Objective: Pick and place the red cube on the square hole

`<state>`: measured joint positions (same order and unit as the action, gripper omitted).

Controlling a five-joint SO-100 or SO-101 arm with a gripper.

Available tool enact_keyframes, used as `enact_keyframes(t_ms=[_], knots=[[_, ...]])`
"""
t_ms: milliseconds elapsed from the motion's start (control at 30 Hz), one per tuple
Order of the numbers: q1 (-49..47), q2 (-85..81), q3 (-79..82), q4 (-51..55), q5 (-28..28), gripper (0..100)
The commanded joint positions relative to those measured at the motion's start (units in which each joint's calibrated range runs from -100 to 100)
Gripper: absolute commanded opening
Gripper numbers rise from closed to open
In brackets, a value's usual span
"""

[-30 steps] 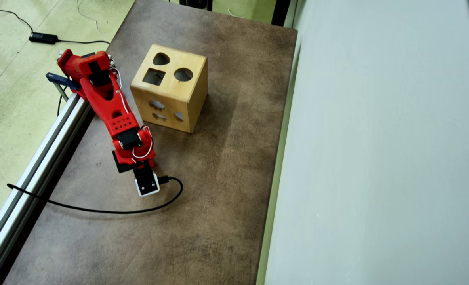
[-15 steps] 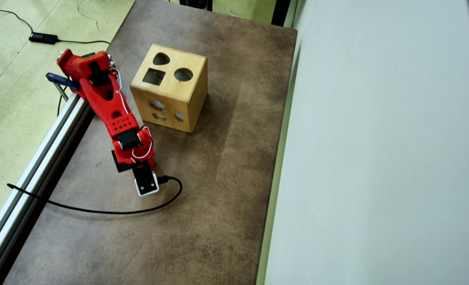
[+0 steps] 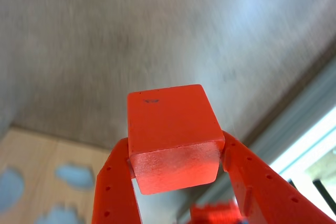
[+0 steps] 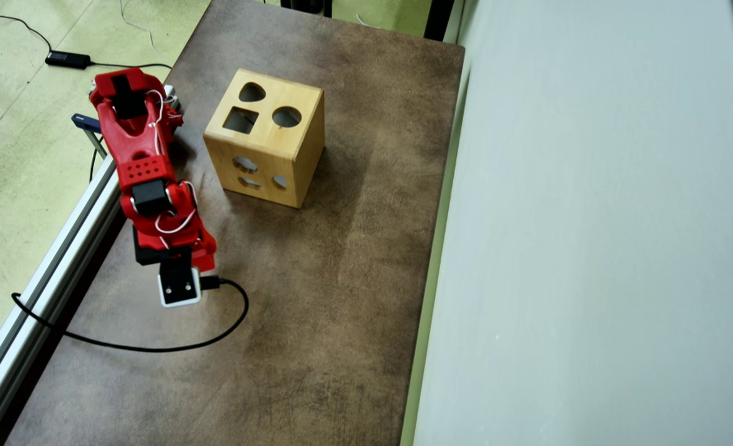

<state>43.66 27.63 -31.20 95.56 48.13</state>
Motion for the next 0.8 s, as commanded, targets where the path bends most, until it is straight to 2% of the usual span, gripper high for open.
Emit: enact_keyframes(t_ms=[0,467,767], knots=[[1.8,-10.5,-2.1,2.6,-2.9,1],[1.6,-21.6,-2.2,2.4,-18.9,1],[-2.3,-32.3,-2.0,2.5,-24.0,1]])
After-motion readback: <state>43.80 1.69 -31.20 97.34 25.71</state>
